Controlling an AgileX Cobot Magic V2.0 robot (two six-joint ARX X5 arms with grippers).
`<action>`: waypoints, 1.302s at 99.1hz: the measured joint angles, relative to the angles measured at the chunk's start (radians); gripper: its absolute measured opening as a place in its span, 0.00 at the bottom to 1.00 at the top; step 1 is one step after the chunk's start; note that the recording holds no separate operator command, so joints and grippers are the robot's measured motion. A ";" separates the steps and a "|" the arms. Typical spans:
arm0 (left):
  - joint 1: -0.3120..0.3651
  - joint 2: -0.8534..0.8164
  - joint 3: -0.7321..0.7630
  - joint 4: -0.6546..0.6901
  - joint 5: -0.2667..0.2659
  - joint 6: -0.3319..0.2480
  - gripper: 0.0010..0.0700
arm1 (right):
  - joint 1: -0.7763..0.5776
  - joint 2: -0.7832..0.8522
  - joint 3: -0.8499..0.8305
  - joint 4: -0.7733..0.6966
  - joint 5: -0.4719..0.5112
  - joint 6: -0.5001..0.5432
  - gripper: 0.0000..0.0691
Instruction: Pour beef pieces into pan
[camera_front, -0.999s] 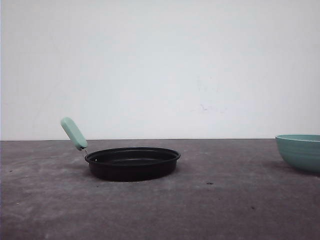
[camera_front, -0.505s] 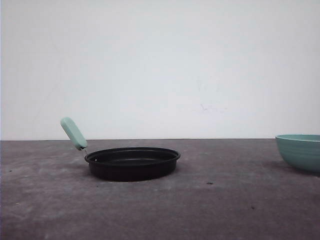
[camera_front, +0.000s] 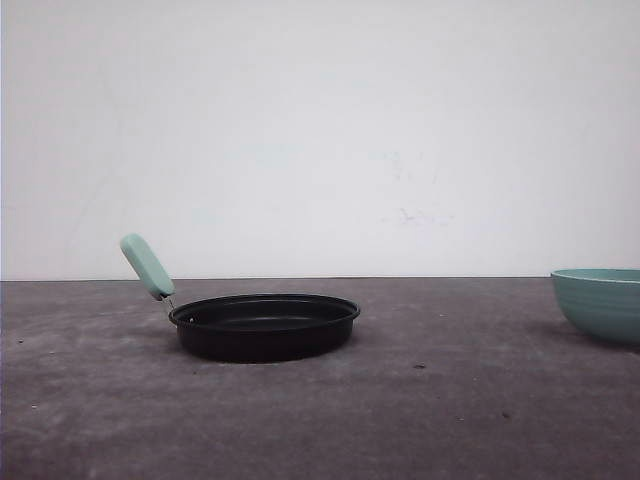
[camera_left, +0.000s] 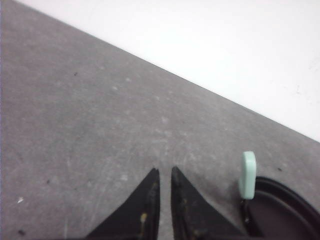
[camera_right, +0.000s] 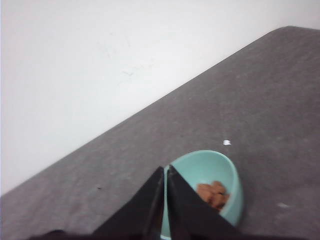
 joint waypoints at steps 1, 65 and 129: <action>0.000 0.005 0.010 0.000 0.000 -0.001 0.01 | 0.000 0.009 0.012 -0.003 -0.002 0.000 0.01; -0.048 0.486 0.335 0.030 0.201 0.164 0.56 | 0.070 0.433 0.465 -0.208 -0.095 -0.310 0.62; -0.281 1.152 0.335 0.480 0.155 0.141 0.68 | 0.084 0.449 0.465 -0.203 -0.101 -0.313 0.74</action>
